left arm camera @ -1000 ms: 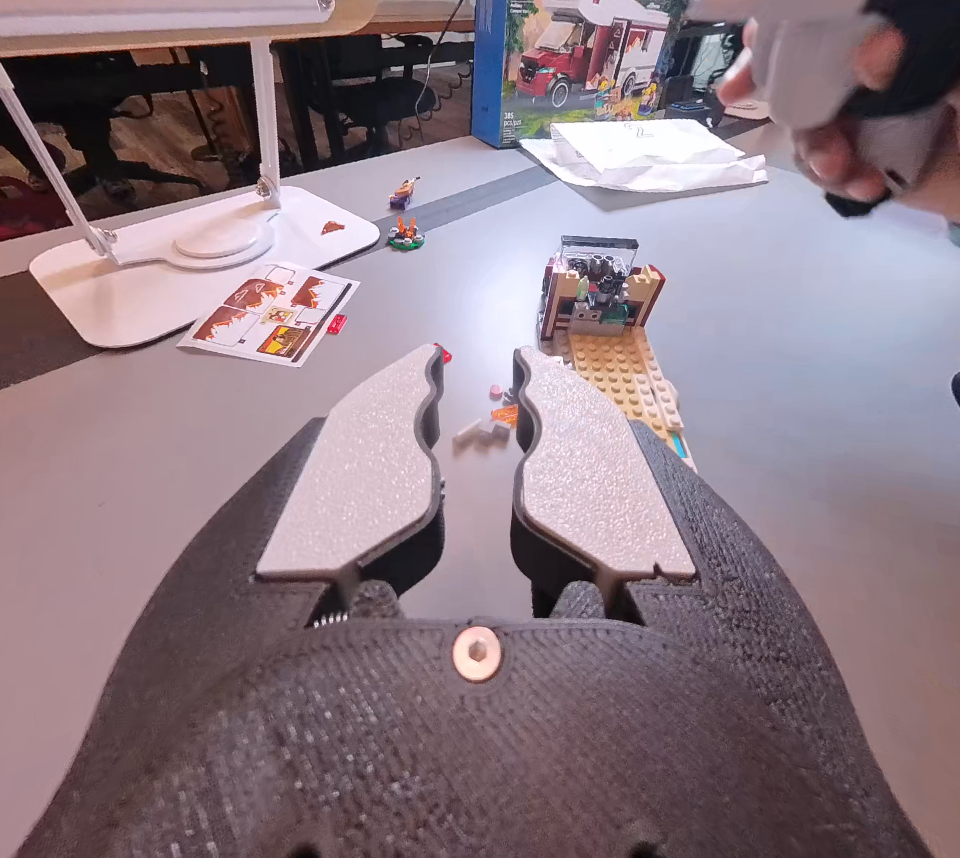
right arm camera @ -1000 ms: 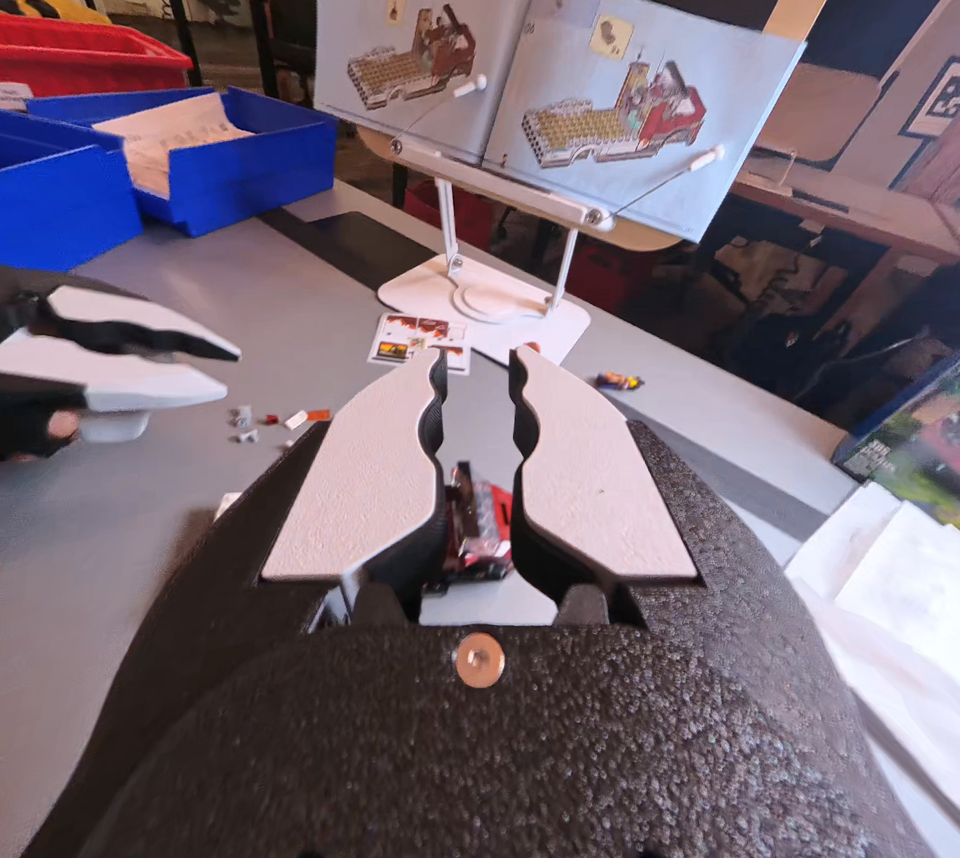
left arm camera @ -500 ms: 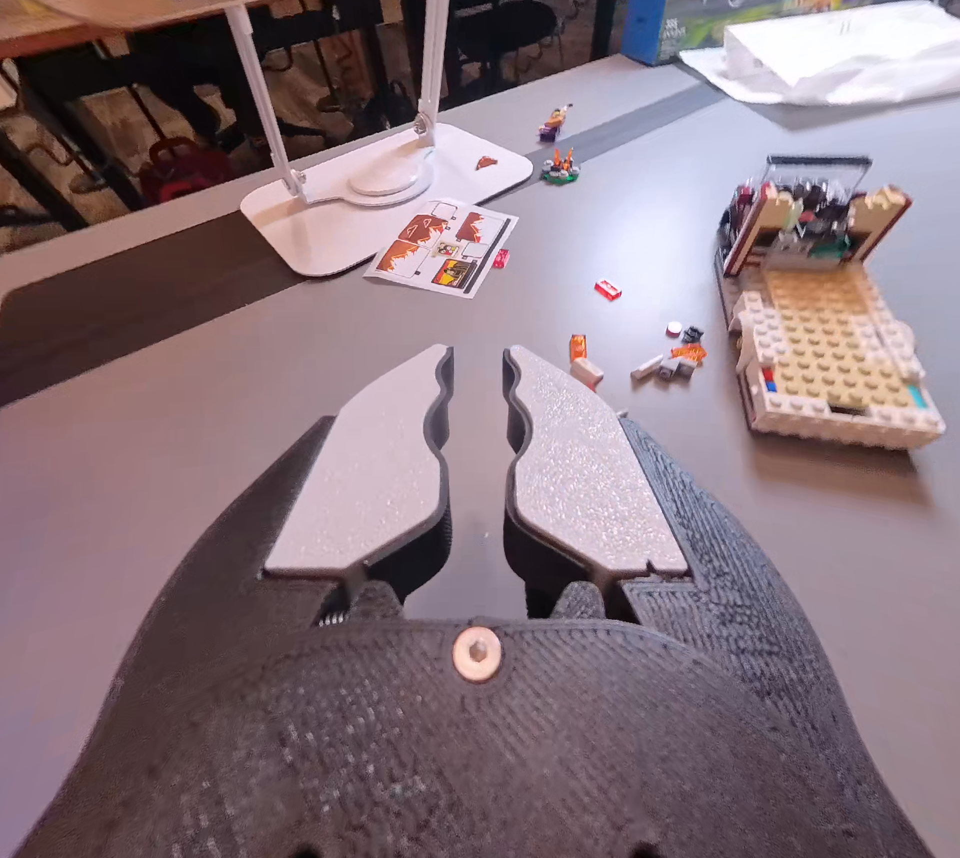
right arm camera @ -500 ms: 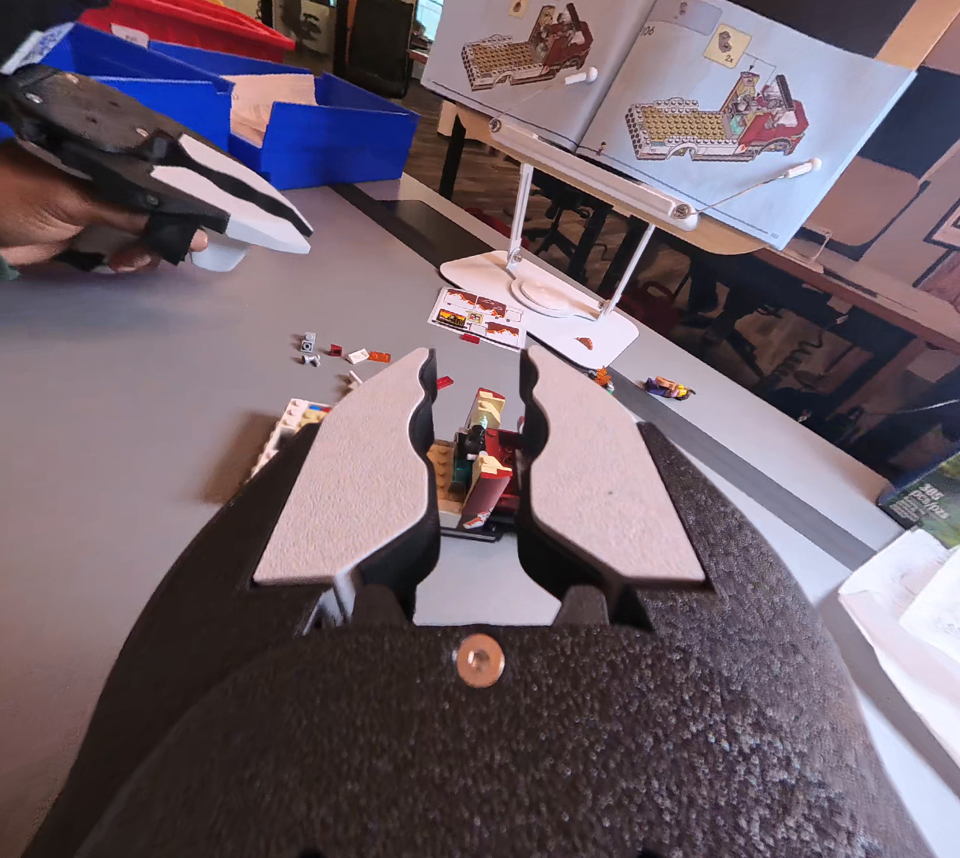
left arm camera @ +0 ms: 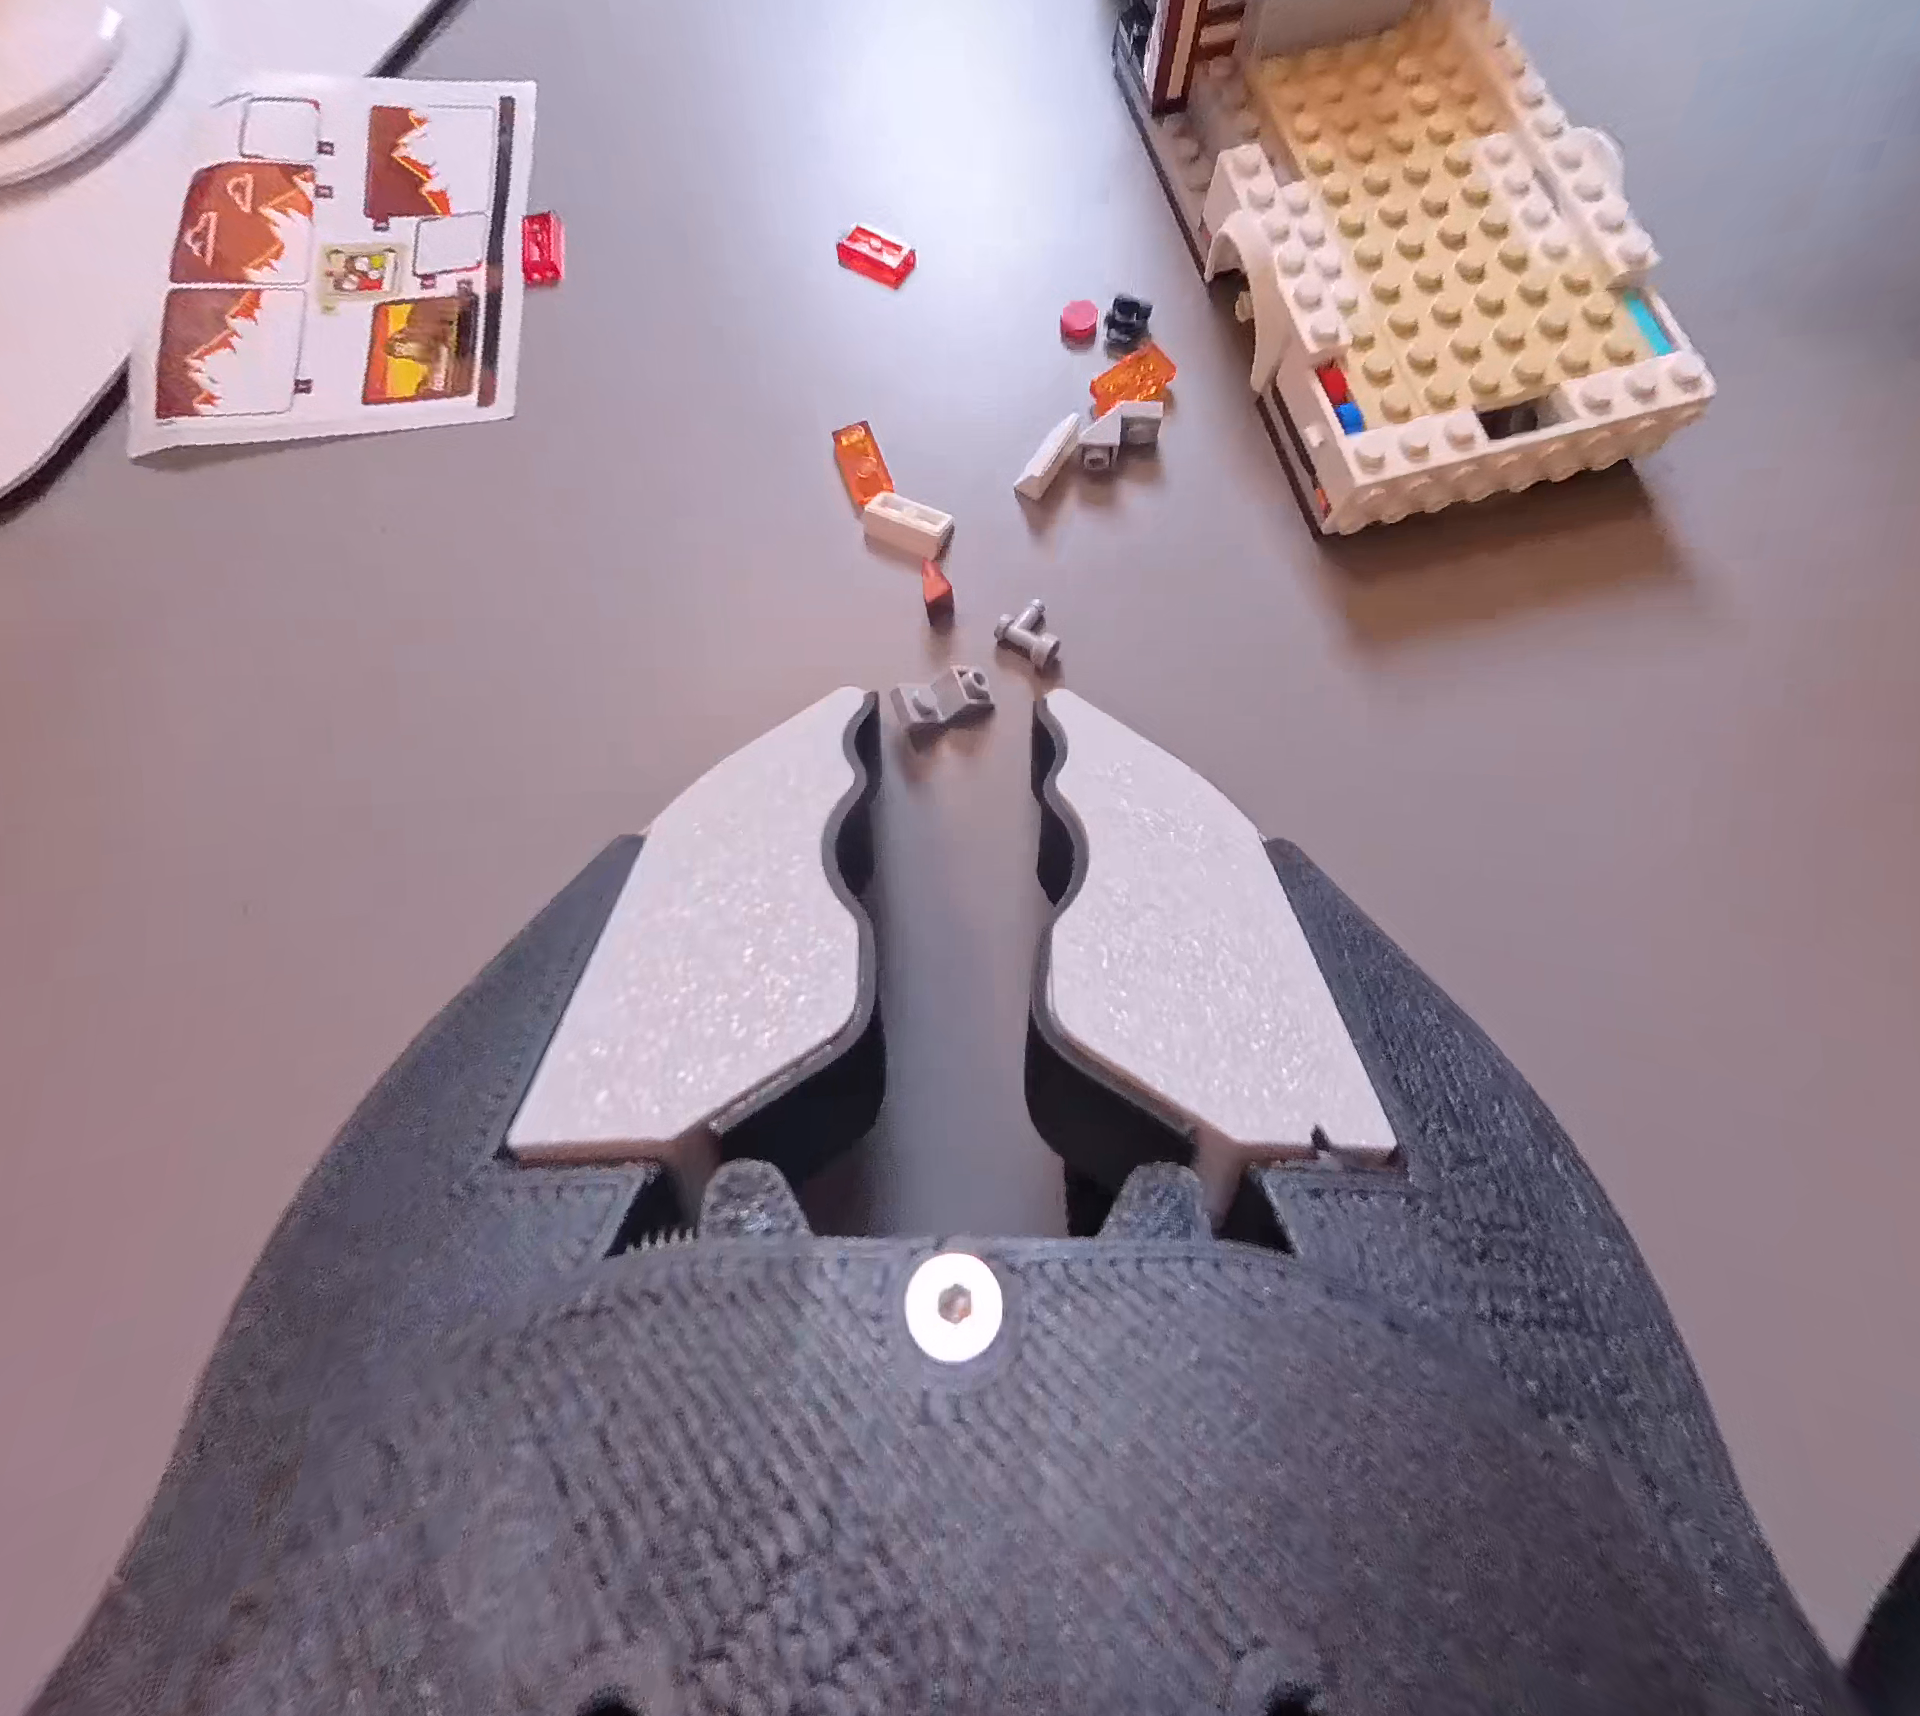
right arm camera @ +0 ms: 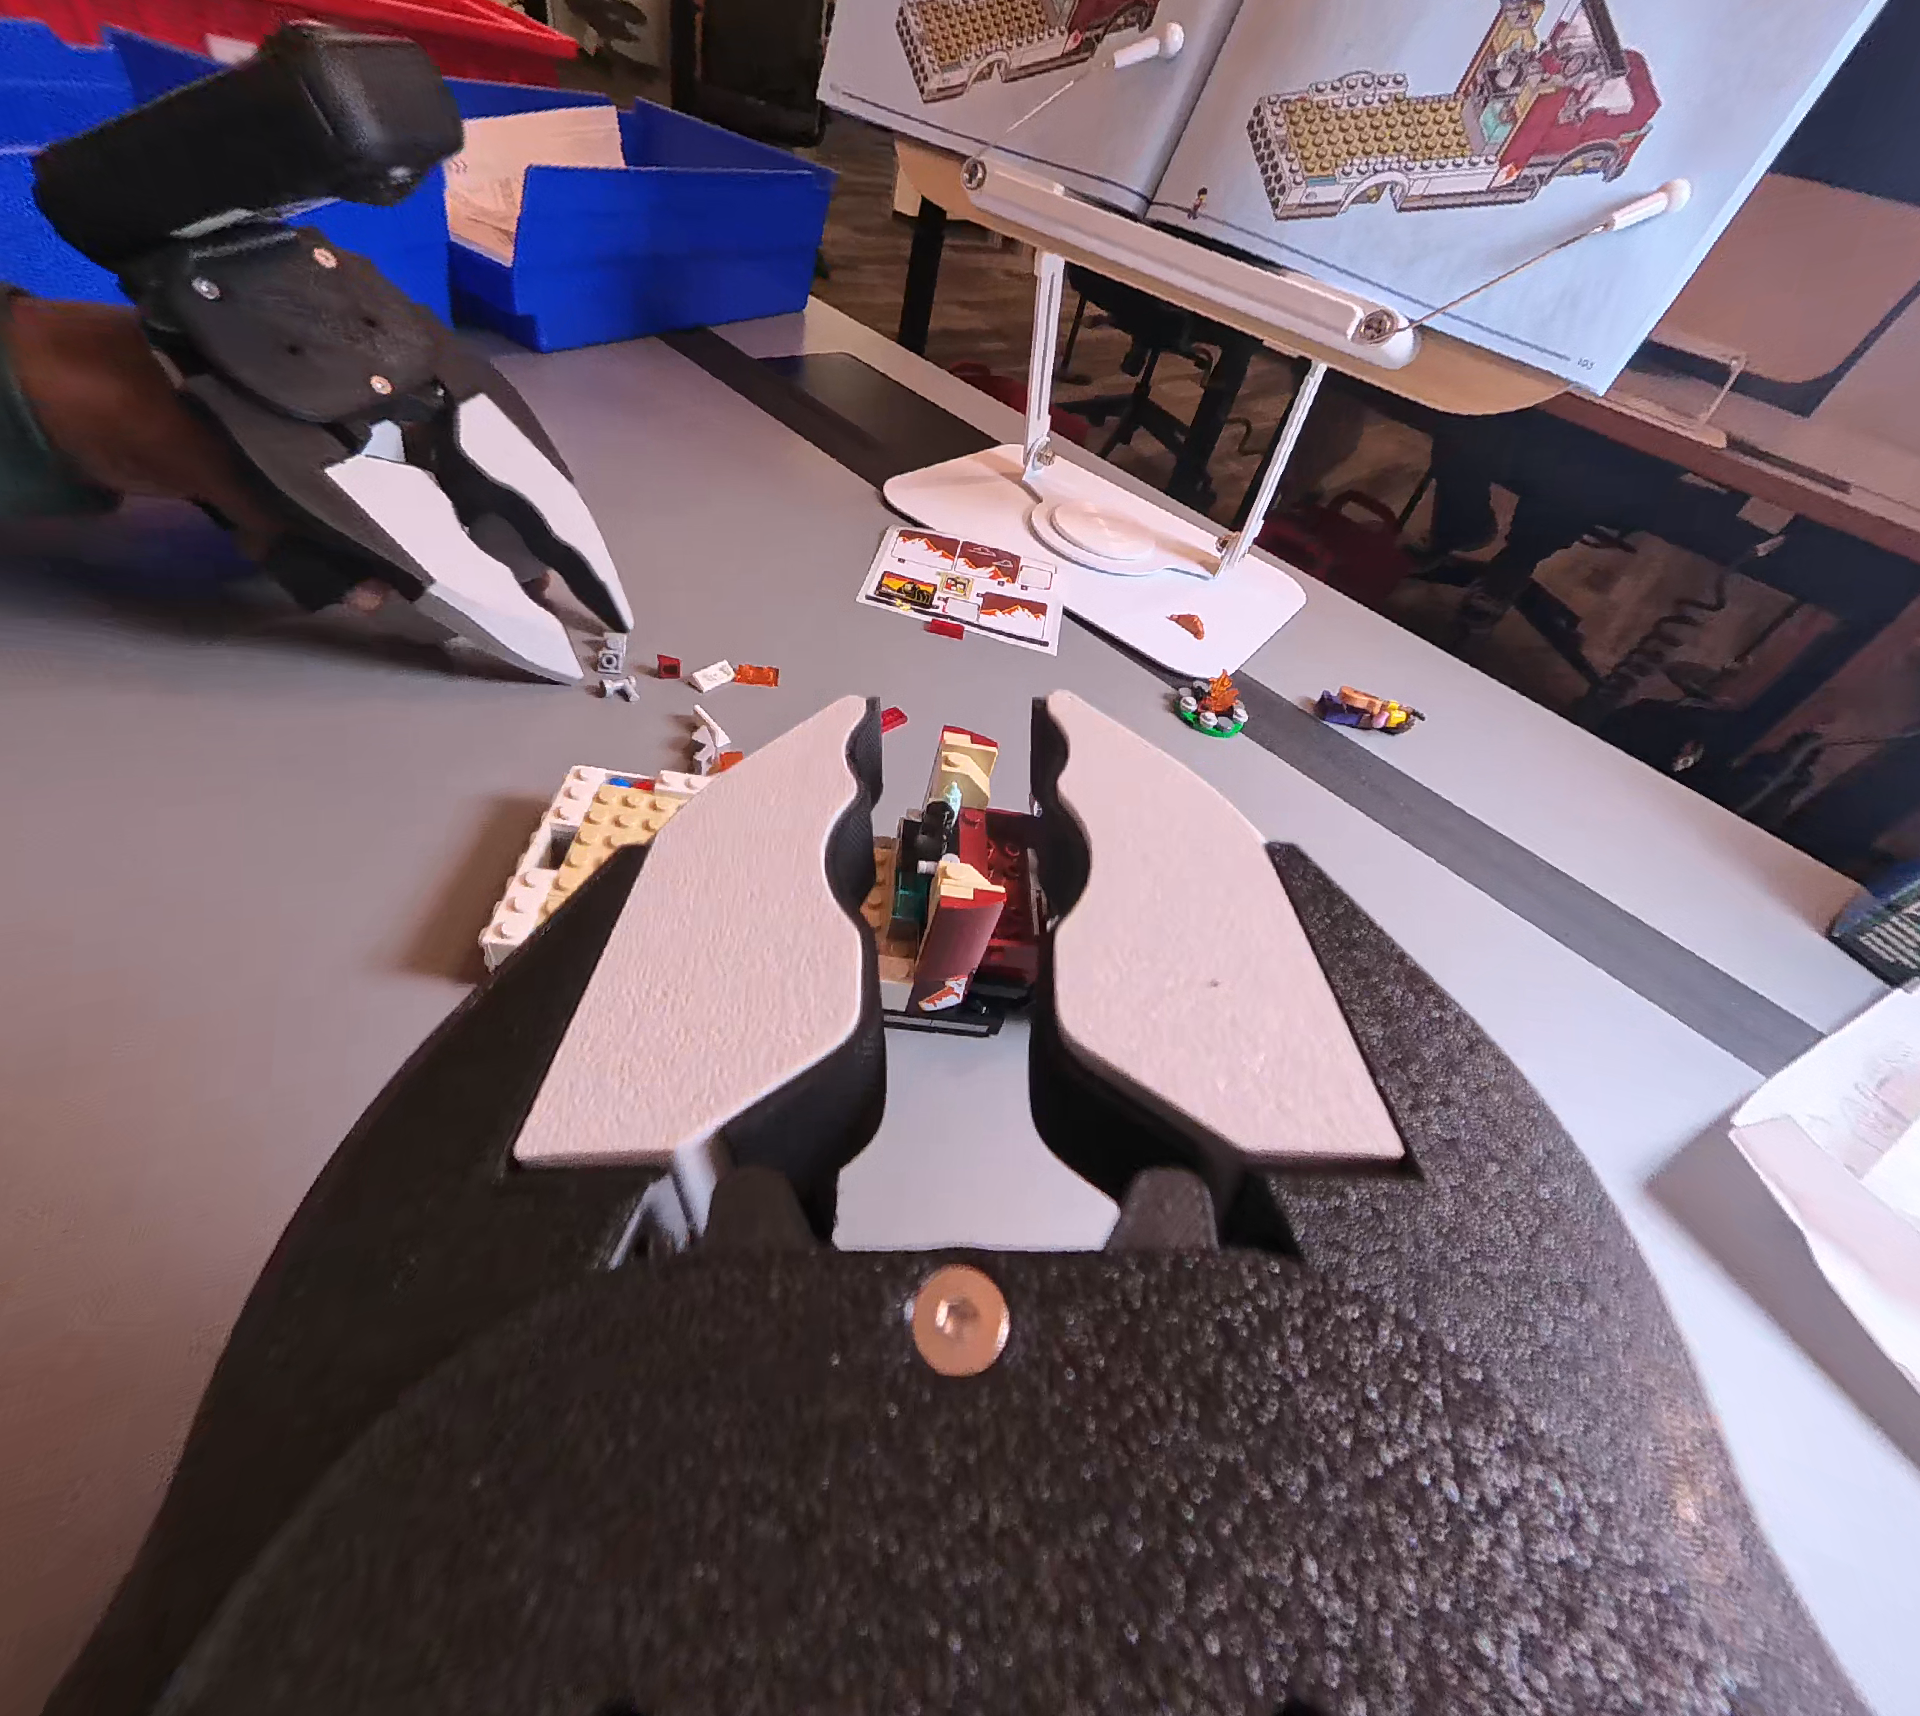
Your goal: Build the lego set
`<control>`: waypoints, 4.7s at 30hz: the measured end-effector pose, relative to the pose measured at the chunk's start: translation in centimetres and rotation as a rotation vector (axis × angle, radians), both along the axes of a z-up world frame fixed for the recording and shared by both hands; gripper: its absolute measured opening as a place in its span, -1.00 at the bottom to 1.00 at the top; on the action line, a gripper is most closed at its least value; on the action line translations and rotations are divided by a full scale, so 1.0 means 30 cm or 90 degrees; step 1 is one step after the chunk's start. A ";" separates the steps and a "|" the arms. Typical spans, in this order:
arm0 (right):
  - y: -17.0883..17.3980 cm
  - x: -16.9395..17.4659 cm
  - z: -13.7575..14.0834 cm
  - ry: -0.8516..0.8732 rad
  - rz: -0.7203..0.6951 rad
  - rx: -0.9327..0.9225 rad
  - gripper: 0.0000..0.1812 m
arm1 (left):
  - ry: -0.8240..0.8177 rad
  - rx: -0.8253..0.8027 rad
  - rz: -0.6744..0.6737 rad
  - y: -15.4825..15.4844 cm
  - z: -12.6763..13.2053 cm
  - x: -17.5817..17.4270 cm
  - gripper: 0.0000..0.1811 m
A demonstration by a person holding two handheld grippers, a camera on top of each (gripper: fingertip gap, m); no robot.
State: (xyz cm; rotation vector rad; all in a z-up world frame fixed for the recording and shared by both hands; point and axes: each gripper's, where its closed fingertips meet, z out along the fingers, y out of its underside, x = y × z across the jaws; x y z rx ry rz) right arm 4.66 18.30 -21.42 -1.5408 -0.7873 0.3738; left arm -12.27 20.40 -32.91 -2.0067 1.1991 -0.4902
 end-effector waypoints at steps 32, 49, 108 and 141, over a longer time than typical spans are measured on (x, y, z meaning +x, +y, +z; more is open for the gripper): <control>-0.007 -0.006 -0.040 -0.093 0.006 0.006 -0.74 | -0.043 0.009 -0.069 -0.048 0.096 0.182 -0.75; 0.004 0.001 -0.077 -0.113 0.005 -0.011 -0.76 | 0.112 0.090 -0.170 -0.005 0.023 0.194 -0.93; -0.151 0.115 -0.288 -0.241 0.193 -0.367 -0.73 | 0.041 -0.154 -0.422 -0.513 -0.002 0.340 -0.81; 0.130 -0.029 -0.289 -0.363 0.056 -0.322 -0.26 | -0.151 -0.093 -0.270 -0.295 0.260 0.259 -0.82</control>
